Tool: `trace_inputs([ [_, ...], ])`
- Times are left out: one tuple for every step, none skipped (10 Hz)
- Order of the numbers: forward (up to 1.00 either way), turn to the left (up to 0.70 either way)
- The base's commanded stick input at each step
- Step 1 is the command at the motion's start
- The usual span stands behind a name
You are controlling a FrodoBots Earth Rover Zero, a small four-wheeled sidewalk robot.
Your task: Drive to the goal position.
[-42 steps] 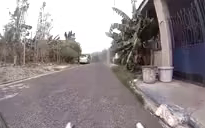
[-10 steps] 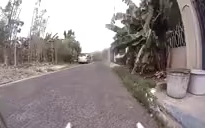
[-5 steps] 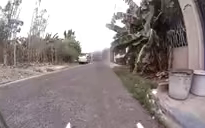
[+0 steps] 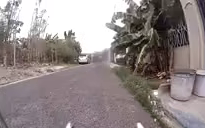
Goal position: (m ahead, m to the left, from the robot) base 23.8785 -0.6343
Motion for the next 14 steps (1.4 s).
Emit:
trace_inputs([
  [0.09,0.01],
  [0.11,0.01],
  [0.09,0.01],
  [0.09,0.01],
  [0.09,0.01],
  [0.09,0.01],
  [0.1,0.01],
  [0.1,0.01],
  [0.1,0.01],
  [0.09,0.01],
  [0.1,0.01],
  [0.1,0.01],
  [0.11,0.01],
  [0.1,0.01],
])
